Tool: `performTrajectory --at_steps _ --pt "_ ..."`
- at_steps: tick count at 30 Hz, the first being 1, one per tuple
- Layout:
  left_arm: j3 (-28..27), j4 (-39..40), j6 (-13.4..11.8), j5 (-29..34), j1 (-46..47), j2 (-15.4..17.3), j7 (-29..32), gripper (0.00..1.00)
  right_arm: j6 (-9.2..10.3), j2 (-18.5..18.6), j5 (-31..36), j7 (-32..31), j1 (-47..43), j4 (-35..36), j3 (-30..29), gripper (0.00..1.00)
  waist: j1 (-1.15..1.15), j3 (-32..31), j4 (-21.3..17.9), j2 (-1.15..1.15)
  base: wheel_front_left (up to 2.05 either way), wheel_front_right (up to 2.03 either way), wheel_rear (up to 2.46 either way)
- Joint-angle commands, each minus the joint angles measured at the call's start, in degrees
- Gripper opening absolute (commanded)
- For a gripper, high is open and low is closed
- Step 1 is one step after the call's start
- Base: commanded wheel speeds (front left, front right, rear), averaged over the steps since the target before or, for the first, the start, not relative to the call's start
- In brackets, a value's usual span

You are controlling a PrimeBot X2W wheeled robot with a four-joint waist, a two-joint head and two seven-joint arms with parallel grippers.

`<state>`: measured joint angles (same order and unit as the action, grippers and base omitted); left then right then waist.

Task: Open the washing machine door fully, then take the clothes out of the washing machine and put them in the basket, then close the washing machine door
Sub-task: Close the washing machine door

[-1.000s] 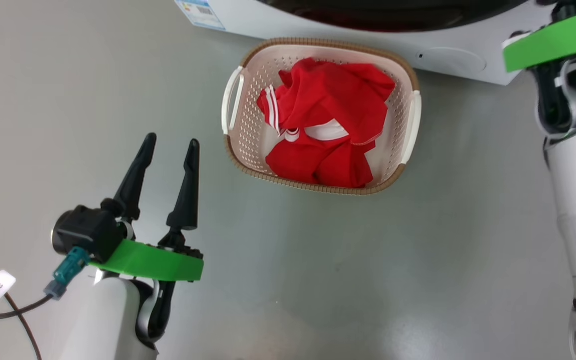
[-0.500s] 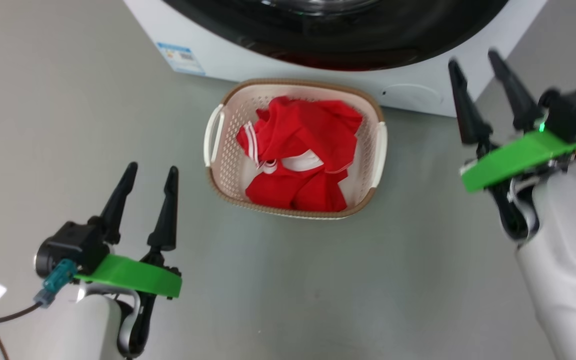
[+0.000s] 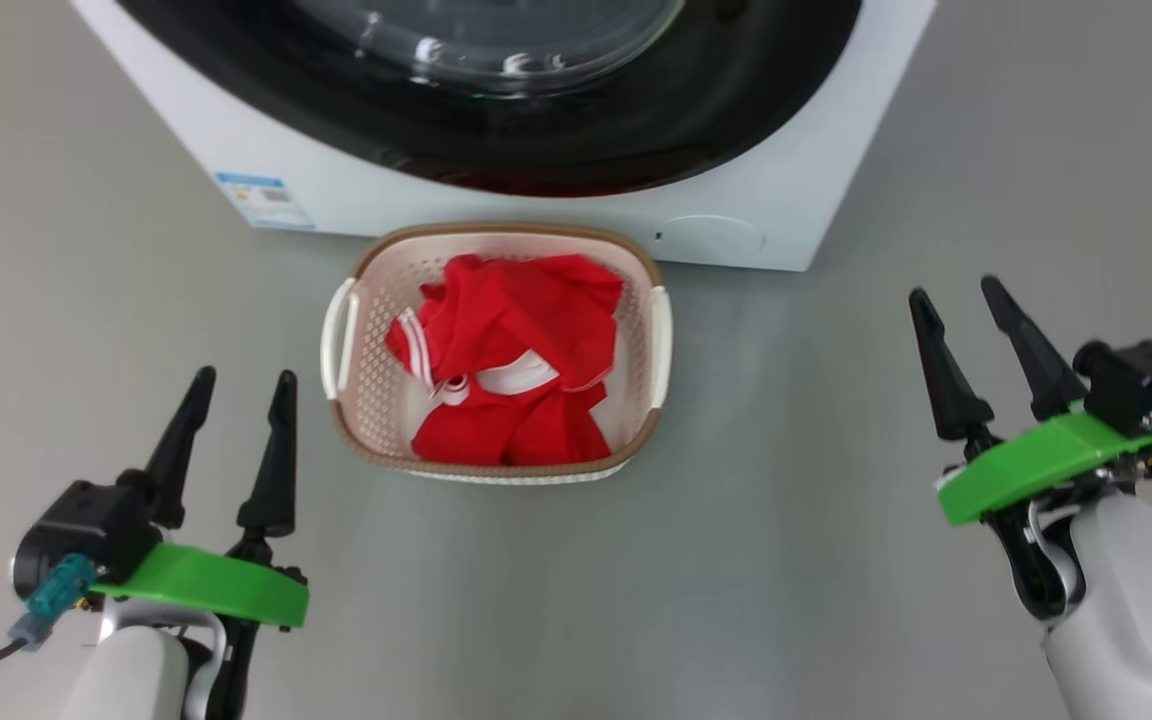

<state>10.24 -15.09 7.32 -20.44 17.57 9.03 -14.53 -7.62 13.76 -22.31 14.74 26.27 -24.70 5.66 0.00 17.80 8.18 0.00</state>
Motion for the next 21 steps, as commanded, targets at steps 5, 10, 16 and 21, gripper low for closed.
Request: performTrajectory --at_steps 5,10,16,21 --pt "-3.8 0.1 0.2 -0.3 -1.1 2.3 -0.5 1.0 0.13 -0.5 -0.4 0.3 -4.1 2.3 -0.3 1.0 0.0 -2.0 -3.3 0.0 0.0 0.0 0.0" --pt "-5.4 -0.4 0.2 0.6 -1.8 2.6 -0.5 1.0 0.13 -0.9 -0.4 0.3 -6.4 3.3 -1.3 1.0 0.0 -2.6 -5.0 0.0 0.0 0.0 0.0" --pt "-6.8 -0.6 0.2 1.3 -3.2 2.6 -0.5 1.0 0.13 -1.1 -0.4 0.3 -8.3 4.4 -2.1 1.0 0.0 -4.0 -6.8 0.0 0.0 0.0 0.0" --pt "-7.2 -1.0 0.2 0.9 -4.6 2.8 -0.5 1.0 0.13 -1.5 -0.6 0.3 -10.0 5.0 -2.7 1.0 0.0 -5.1 -8.0 0.0 0.0 0.0 0.0"
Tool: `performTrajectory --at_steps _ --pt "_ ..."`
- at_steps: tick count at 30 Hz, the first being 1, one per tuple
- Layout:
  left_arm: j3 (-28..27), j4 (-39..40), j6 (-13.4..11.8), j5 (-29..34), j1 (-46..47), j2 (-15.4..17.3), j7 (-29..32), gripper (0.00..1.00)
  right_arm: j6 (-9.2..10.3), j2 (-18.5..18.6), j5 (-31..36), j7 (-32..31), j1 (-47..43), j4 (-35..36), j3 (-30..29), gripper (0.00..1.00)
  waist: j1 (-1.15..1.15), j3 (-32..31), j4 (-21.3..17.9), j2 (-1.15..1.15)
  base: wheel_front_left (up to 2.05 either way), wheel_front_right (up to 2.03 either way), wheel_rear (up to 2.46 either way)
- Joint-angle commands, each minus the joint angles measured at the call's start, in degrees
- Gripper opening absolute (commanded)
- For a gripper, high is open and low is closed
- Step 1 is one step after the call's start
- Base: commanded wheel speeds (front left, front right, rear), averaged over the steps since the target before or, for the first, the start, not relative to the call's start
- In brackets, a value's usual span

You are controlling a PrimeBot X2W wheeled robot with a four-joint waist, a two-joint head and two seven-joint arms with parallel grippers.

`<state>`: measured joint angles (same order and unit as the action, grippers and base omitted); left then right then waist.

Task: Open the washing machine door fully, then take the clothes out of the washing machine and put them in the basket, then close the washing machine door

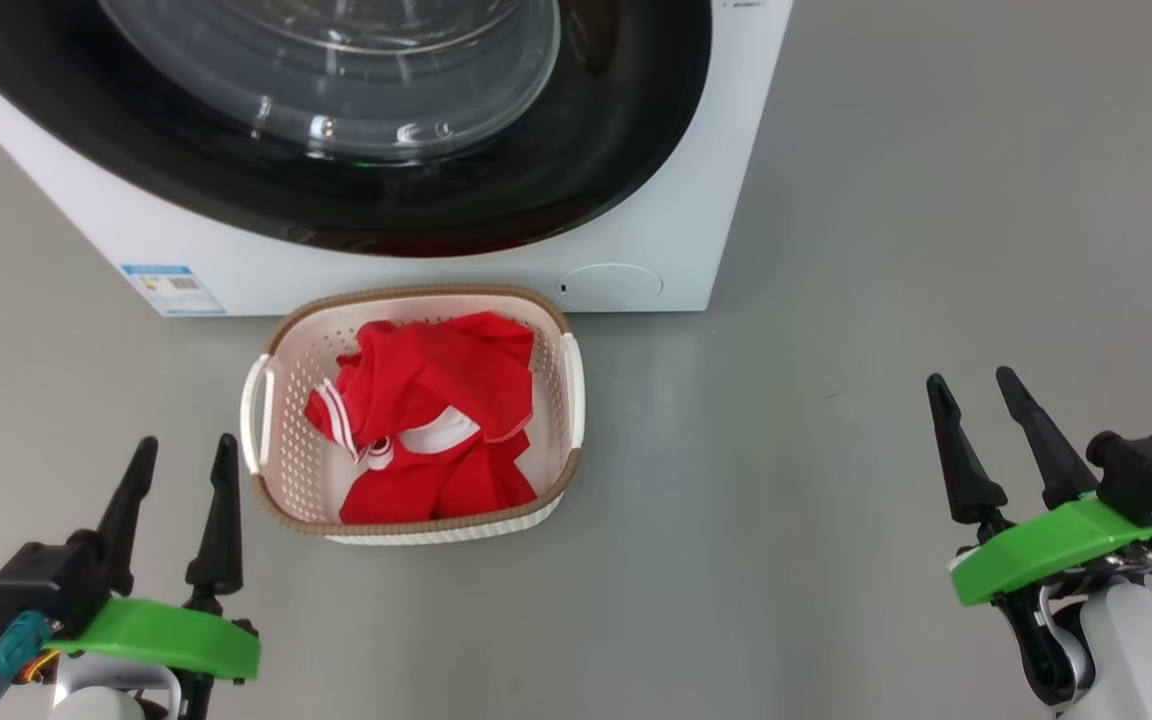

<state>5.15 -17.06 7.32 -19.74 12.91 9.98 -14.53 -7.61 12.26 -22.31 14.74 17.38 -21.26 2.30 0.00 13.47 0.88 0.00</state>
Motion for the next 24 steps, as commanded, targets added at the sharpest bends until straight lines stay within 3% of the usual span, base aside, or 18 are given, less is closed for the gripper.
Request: performTrajectory --at_steps 1,24 --pt "-2.1 0.9 0.2 0.2 0.0 1.9 -0.5 1.0 0.12 0.0 -0.6 0.3 -1.5 1.7 0.5 1.0 0.0 -0.9 -0.8 0.0 0.0 0.0 0.0" --pt "-5.5 1.1 0.2 1.0 -4.4 1.3 -0.5 1.0 0.12 -0.3 -0.9 0.3 -7.2 3.1 -1.6 1.0 0.0 -4.5 -2.6 0.0 0.0 0.0 0.0"
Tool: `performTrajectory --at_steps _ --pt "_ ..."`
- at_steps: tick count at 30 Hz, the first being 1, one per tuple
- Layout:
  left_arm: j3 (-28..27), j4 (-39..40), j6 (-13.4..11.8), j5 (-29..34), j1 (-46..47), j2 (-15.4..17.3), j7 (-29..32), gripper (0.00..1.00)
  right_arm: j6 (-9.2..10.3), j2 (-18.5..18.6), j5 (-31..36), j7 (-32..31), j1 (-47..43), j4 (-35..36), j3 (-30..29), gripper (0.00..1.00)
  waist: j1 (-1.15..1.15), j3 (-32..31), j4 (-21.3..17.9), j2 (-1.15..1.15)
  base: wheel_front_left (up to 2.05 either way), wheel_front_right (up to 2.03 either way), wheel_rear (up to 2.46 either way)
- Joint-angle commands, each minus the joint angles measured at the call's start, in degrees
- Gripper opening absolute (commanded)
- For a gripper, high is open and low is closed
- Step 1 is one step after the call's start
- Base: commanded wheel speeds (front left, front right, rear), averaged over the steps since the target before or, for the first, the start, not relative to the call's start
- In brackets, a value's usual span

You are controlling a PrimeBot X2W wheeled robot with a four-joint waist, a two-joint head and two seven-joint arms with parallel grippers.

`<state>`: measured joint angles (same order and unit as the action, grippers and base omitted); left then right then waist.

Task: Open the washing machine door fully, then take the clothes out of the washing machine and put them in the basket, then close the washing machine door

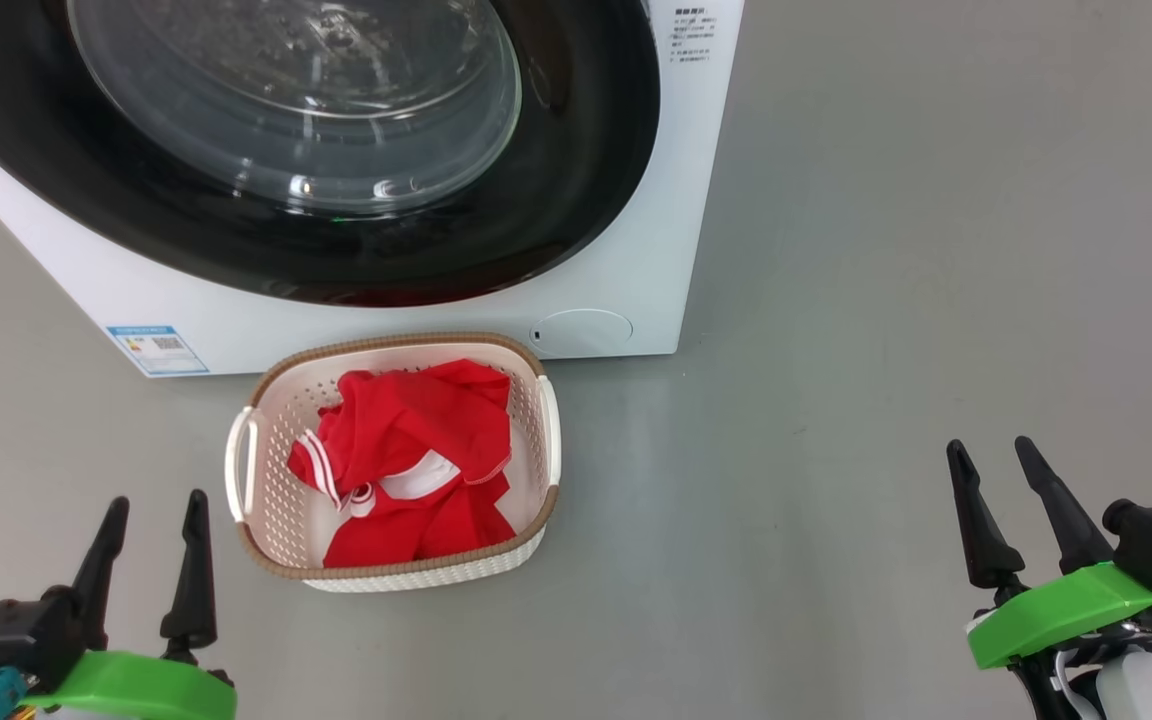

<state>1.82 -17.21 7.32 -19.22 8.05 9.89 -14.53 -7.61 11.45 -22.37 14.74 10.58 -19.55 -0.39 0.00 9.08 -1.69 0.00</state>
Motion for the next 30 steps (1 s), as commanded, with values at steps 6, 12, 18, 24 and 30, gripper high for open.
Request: performTrajectory --at_steps 6,12,18,24,30 --pt "-3.0 1.3 0.2 1.3 -0.2 0.9 -0.5 1.0 0.12 0.6 -0.9 0.3 -1.2 1.5 0.8 1.0 0.0 -0.7 0.1 0.0 0.0 0.0 0.0" --pt "-3.3 1.0 0.2 1.6 -0.7 0.6 -0.5 1.0 0.12 0.6 -0.8 0.3 -1.5 1.7 0.9 1.0 0.0 -1.0 0.0 0.0 0.0 0.0 0.0" --pt "-3.5 0.8 0.2 1.7 -0.6 0.4 -0.5 1.0 0.12 0.6 -0.8 0.3 -1.5 1.9 0.9 1.0 0.0 -1.2 0.0 0.0 0.0 0.0 0.0" --pt "-1.6 -0.9 0.0 1.4 -0.9 -1.1 0.1 0.0 0.0 -0.3 0.0 0.0 -1.3 -0.1 -0.2 0.0 0.0 -1.3 0.0 0.0 0.0 0.0 0.0" --pt "-1.6 -2.5 0.0 -1.1 -1.4 -2.8 1.1 0.0 0.0 -1.7 -2.3 -0.8 -2.0 -1.8 -0.2 0.0 0.05 -1.5 0.1 0.0 0.0 0.0 0.0"
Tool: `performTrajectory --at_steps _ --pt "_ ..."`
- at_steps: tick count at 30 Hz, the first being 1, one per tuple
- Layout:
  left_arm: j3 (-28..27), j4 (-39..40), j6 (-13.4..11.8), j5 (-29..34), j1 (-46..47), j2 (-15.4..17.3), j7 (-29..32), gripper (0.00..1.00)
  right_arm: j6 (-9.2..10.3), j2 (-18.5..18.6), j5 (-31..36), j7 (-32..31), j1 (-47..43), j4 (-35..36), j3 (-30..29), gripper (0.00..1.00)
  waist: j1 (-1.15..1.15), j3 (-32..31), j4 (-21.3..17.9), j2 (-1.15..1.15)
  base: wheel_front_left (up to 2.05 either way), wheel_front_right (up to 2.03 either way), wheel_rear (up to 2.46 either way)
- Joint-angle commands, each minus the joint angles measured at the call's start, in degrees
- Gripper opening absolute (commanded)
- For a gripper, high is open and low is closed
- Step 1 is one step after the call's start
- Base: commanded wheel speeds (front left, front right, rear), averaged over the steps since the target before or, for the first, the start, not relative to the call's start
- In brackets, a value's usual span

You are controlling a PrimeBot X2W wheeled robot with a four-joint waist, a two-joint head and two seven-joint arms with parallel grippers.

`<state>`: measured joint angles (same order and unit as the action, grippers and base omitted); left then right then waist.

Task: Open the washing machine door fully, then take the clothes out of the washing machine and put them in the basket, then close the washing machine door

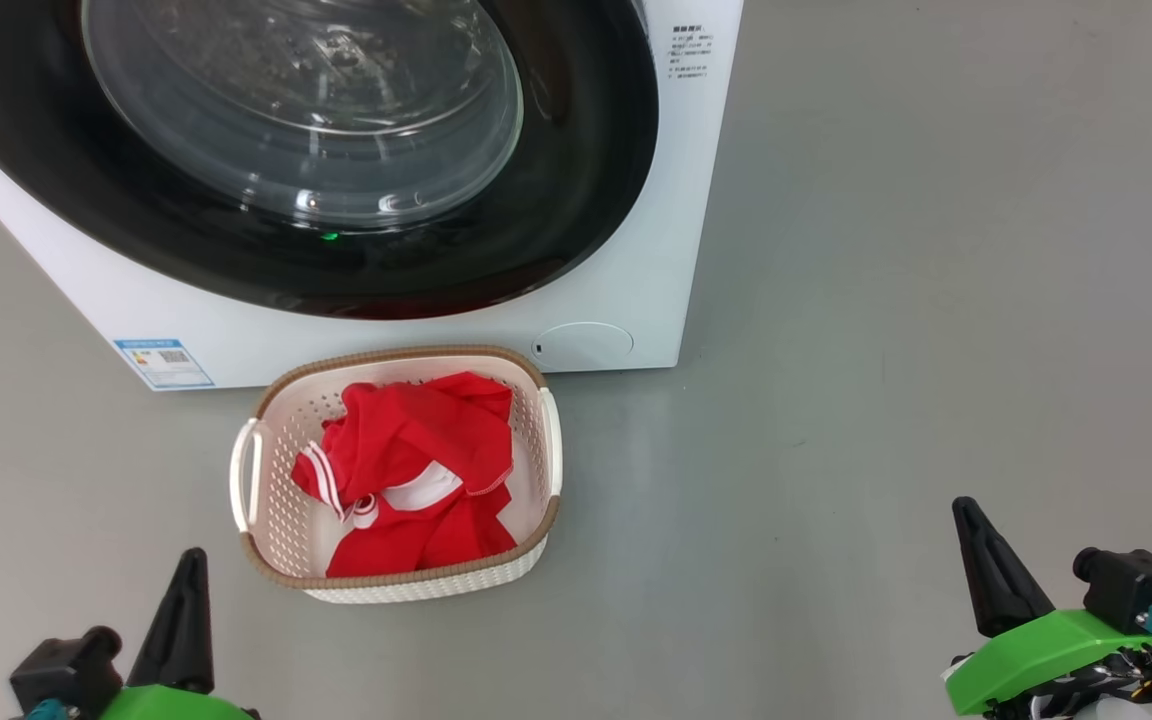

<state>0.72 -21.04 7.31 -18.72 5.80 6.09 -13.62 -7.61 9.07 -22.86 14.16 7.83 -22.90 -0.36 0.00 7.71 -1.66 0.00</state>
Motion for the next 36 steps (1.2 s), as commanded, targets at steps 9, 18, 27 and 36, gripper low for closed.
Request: performTrajectory --at_steps 9,18,27,36 --pt "-0.9 1.6 0.0 -6.3 0.8 0.8 1.5 0.0 0.01 0.3 -6.3 -1.5 0.6 2.0 -0.6 0.0 0.01 -0.7 0.2 0.0 0.0 0.0 0.0" --pt "-1.4 2.0 0.0 -11.7 0.8 0.4 3.0 0.0 0.02 -0.2 -11.3 -3.0 0.4 2.5 -1.0 0.0 0.0 -1.2 0.3 0.0 0.0 0.0 0.0" --pt "-1.9 2.4 0.0 -17.0 0.8 0.1 4.4 0.0 0.03 -0.7 -16.3 -4.5 0.3 3.0 -1.4 0.0 0.0 -1.7 0.4 0.0 0.0 0.0 0.0" --pt "-2.4 2.9 0.1 -22.4 0.7 -0.2 5.9 0.0 0.04 -1.2 -21.4 -6.0 0.1 3.6 -1.9 0.0 0.0 -2.3 0.5 0.0 0.0 0.0 0.0"
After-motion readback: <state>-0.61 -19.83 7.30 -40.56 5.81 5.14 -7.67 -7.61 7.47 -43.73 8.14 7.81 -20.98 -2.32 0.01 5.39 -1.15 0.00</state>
